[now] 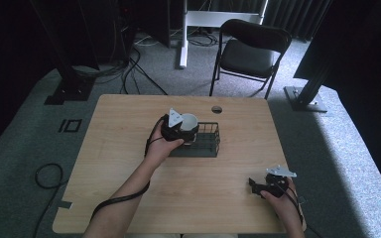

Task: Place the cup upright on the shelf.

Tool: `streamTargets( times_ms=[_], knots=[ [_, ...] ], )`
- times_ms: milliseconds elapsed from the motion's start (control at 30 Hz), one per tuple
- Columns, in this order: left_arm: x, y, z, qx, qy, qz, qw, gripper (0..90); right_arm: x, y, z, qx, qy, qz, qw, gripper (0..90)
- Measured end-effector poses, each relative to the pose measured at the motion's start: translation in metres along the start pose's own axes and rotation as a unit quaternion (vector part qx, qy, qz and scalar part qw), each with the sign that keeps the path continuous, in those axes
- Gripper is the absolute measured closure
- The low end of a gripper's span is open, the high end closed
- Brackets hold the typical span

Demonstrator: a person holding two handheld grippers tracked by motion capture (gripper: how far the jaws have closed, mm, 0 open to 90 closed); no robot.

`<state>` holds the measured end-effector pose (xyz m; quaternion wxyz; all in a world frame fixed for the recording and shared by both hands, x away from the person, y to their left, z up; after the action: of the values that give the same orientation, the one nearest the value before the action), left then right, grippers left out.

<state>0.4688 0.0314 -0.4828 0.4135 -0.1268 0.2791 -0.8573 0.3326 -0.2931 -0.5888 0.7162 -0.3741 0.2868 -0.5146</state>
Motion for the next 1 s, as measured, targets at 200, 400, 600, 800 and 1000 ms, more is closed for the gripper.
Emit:
streamTargets(
  times_ms=[200, 400, 600, 800, 1000],
  knots=[
    [0.001, 0.004, -0.004, 0.0, 0.008, 0.004, 1.0, 20.5, 0.0, 0.0, 0.0, 0.0, 0.0, 0.0, 1.0, 12.2],
    [0.002, 0.004, -0.004, -0.011, 0.01, 0.004, 0.9999, 17.4, 0.0, 0.0, 0.0, 0.0, 0.0, 0.0, 1.0, 12.2],
    [0.0, -0.001, -0.004, -0.012, 0.011, 0.006, 0.9998, 13.4, 0.0, 0.0, 0.0, 0.0, 0.0, -0.001, 1.0, 12.3],
    [0.002, -0.011, -0.003, -0.016, 0.02, 0.001, 0.9997, 13.3, 0.0, 0.0, 0.0, -0.001, -0.002, -0.002, 1.0, 12.3],
    [-0.001, -0.021, -0.005, -0.016, 0.018, 0.007, 0.9997, 13.3, -0.001, 0.0, 0.0, -0.001, -0.004, -0.005, 1.0, 12.2]
  ],
)
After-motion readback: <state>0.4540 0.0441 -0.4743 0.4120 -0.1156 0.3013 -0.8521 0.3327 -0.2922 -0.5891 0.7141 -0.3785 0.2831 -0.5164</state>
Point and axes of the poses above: each handheld gripper's, and its own axes: y roughly forward along the jaws, z roughly out of its top, x roughly to its right, the point moved 5 cm from there along y, roughly forward along the jaws, and after that the axes turned 13 degrees about -x, right-handed, at the moved point
